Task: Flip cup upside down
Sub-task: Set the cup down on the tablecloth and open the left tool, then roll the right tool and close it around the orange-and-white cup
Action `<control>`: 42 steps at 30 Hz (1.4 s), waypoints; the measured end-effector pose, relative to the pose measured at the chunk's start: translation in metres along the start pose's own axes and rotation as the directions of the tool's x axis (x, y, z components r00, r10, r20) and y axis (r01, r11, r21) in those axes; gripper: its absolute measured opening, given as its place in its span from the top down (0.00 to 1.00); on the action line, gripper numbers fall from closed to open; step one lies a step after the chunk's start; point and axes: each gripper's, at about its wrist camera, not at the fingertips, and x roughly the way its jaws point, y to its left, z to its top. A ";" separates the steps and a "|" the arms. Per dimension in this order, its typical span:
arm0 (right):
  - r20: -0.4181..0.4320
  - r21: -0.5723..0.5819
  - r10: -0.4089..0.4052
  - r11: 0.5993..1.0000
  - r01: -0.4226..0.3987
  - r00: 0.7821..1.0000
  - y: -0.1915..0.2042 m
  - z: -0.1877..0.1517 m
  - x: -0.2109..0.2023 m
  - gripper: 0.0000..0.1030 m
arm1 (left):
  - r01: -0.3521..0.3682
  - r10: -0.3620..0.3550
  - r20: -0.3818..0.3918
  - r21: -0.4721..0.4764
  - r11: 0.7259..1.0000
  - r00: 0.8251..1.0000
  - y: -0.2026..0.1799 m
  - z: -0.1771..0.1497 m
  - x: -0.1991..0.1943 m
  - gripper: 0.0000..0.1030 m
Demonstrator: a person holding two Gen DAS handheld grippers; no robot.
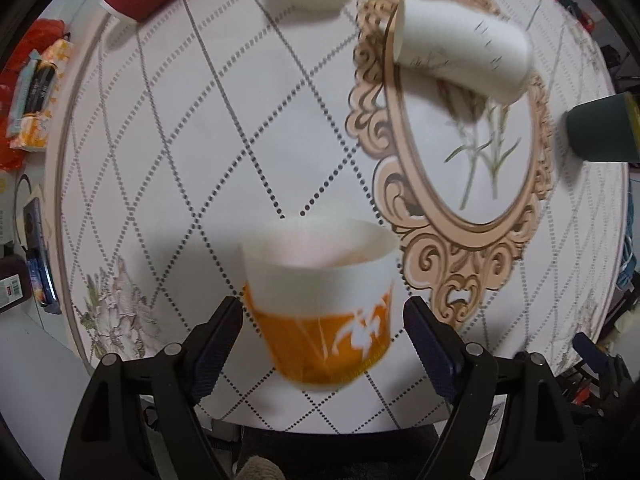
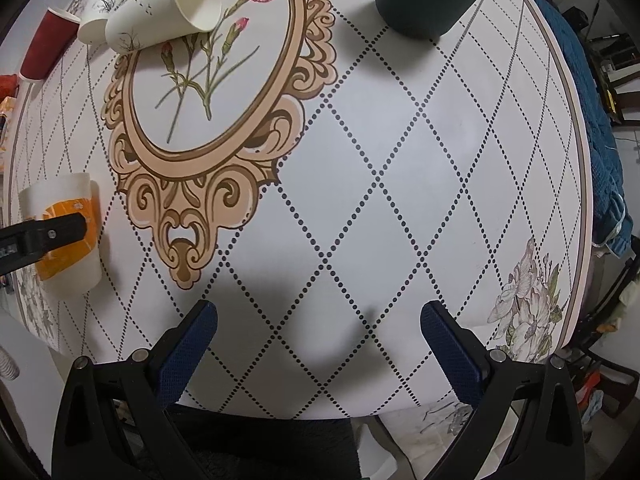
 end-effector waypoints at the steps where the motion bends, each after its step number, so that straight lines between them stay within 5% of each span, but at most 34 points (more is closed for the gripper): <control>1: 0.004 0.000 0.001 1.000 -0.001 1.000 0.001 0.000 -0.003 0.00 | 0.006 -0.006 0.012 0.003 1.000 1.000 0.001 -0.003 -0.008 0.20; 11: 0.078 -0.017 0.057 0.998 -0.055 0.995 0.027 -0.023 -0.067 0.00 | -0.049 0.049 0.158 -0.001 0.999 0.986 0.032 -0.051 -0.082 0.20; 18: 0.129 -0.035 0.110 0.994 -0.106 0.986 0.063 -0.040 -0.104 0.00 | -0.055 0.065 0.203 -0.054 0.997 0.977 0.074 -0.069 -0.097 0.20; 32: 0.102 -0.132 0.169 0.979 -0.155 0.980 0.141 -0.044 -0.108 0.00 | -0.053 0.087 0.168 -0.196 0.979 0.982 0.143 -0.090 -0.072 0.20; 36: 0.088 -0.229 0.135 0.967 -0.112 0.987 0.161 -0.036 -0.105 0.00 | -0.032 0.076 0.152 -0.269 0.963 0.985 0.160 -0.093 -0.057 0.04; 40: 0.137 -0.461 0.043 0.887 0.025 0.990 0.188 -0.026 -0.111 0.00 | -0.046 0.101 0.163 -0.314 0.948 0.982 0.167 -0.094 -0.051 0.04; 42: 0.202 -0.609 -0.015 0.781 0.138 0.979 0.205 -0.026 -0.115 0.00 | -0.046 0.107 0.169 -0.334 0.942 0.980 0.170 -0.093 -0.047 0.04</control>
